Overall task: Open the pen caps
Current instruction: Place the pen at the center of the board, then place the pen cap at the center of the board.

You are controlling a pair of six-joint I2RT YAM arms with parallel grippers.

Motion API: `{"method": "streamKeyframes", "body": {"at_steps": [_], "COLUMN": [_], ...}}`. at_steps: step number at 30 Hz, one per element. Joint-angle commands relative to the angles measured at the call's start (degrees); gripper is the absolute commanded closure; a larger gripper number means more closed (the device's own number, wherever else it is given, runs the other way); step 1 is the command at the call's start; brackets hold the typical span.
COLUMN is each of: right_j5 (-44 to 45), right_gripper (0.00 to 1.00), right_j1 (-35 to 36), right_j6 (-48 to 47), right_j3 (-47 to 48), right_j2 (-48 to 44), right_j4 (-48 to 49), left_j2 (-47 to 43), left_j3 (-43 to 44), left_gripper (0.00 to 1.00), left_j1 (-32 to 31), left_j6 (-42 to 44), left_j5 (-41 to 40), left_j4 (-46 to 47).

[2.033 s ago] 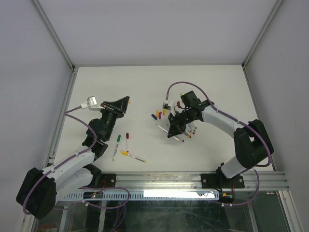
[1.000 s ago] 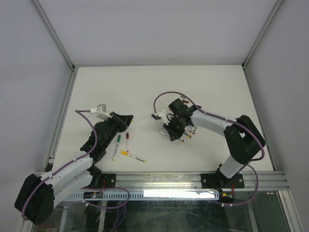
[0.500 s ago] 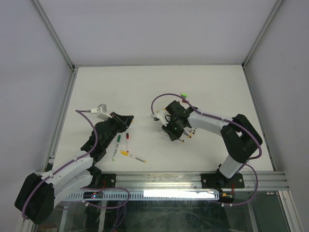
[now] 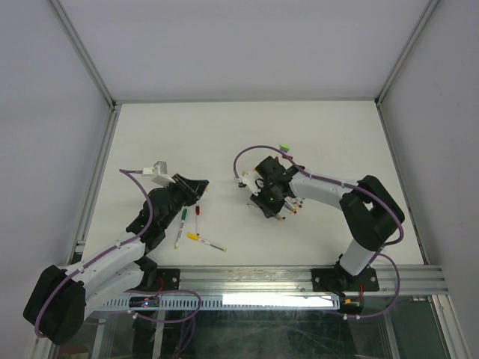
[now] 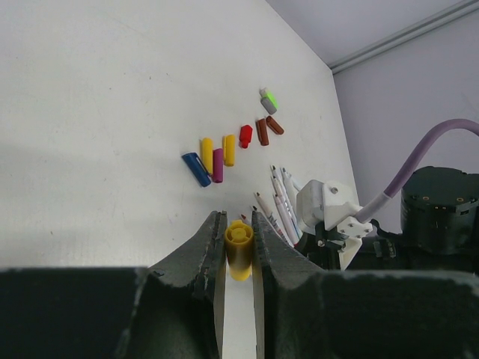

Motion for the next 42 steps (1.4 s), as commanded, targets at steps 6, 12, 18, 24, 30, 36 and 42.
{"method": "streamKeyframes", "body": {"at_steps": [6, 12, 18, 24, 30, 36, 42], "right_j5": [1.5, 1.4, 0.7, 0.1, -0.6, -0.8, -1.3], "right_gripper": [0.77, 0.77, 0.77, 0.75, 0.73, 0.70, 0.69], "right_j1": [1.4, 1.4, 1.4, 1.4, 1.2, 1.1, 0.8], "right_j6": [0.7, 0.7, 0.5, 0.3, 0.1, 0.0, -0.1], "right_j3": [2.0, 2.2, 2.5, 2.7, 2.7, 2.8, 2.8], "right_j2": [1.0, 0.9, 0.5, -1.5, -2.8, -3.1, -3.6], "right_j4": [0.7, 0.6, 0.4, 0.4, 0.7, 0.6, 0.6], "left_j2": [0.2, 0.4, 0.8, 1.4, 2.8, 4.4, 5.2], "left_j3": [-0.3, -0.3, -0.2, 0.0, 0.4, 1.1, 1.4], "left_gripper": [1.00, 1.00, 1.00, 1.00, 1.00, 1.00, 1.00], "left_j1": [0.4, 0.4, 0.4, 0.4, 0.4, 0.5, 0.5], "left_j6": [0.0, -1.3, -1.9, -1.9, -1.8, -1.7, -1.5], "left_j5": [1.4, 1.7, 2.1, 2.6, 4.1, 5.2, 5.8], "left_j4": [3.3, 3.5, 3.9, 4.2, 4.8, 5.0, 5.1]}}
